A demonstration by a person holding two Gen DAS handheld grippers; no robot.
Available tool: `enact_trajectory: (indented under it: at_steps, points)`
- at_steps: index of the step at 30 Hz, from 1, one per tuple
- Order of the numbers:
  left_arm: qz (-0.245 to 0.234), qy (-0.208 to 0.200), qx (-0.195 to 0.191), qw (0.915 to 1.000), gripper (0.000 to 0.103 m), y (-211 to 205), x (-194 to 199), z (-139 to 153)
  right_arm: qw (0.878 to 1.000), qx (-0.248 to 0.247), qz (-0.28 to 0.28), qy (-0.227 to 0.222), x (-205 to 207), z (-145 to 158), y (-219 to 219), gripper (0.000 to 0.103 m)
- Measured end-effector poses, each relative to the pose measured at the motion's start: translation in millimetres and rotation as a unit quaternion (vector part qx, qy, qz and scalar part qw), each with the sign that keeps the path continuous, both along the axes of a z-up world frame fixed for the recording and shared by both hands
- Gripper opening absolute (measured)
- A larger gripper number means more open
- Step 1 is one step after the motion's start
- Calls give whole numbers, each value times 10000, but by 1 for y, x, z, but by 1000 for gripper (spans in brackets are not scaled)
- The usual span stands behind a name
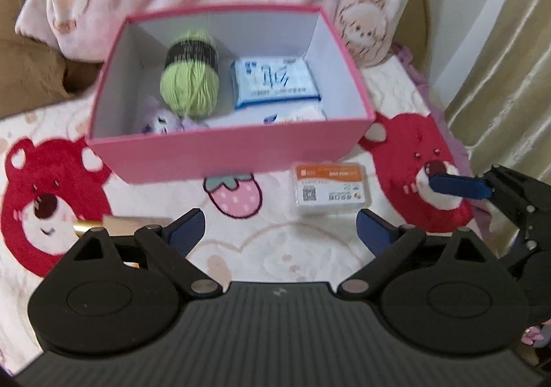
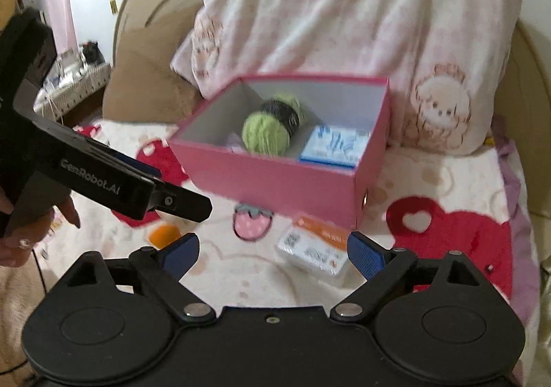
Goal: Organize objects
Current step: 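Reach the left tool to the clear orange-labelled box and close on it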
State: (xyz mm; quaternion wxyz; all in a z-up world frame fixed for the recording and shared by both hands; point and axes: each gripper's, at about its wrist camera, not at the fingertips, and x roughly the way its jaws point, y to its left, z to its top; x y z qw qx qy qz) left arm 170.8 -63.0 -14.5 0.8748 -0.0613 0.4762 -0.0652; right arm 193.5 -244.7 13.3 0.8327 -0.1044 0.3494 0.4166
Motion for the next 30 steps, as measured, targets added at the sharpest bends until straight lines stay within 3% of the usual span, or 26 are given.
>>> enact_trajectory:
  at_steps: [3, 6, 12, 16, 18, 21, 26, 30]
  points:
    - [33, 1, 130, 9999, 94, -10, 1, -22, 10000, 0, -42, 5, 8, -20, 4, 95]
    - [34, -68, 107, 9999, 93, -15, 4, -38, 9991, -198, 53, -367, 7, -37, 10, 95]
    - [146, -140, -229, 9995, 92, -13, 20, -65, 9943, -361, 156, -989, 2, -55, 15, 95]
    - [151, -305, -533, 9980, 91, -10, 29, -79, 9920, -533, 119, -1138, 9, -69, 20, 95]
    - [203, -401, -647, 9969, 90, -7, 33, -87, 9916, -632, 32, -1130, 17, -78, 22, 95]
    - [534, -173, -601, 9966, 89, -6, 43, -99, 9925, -750, -130, -958, 31, -89, 24, 94]
    - [424, -316, -701, 9961, 84, -9, 51, -114, 9972, -480, -220, -537, 42, -97, 21, 92]
    - [542, -441, -1300, 9890, 76, -1, 56, -128, 9974, -532, -76, -476, 35, -98, 28, 90]
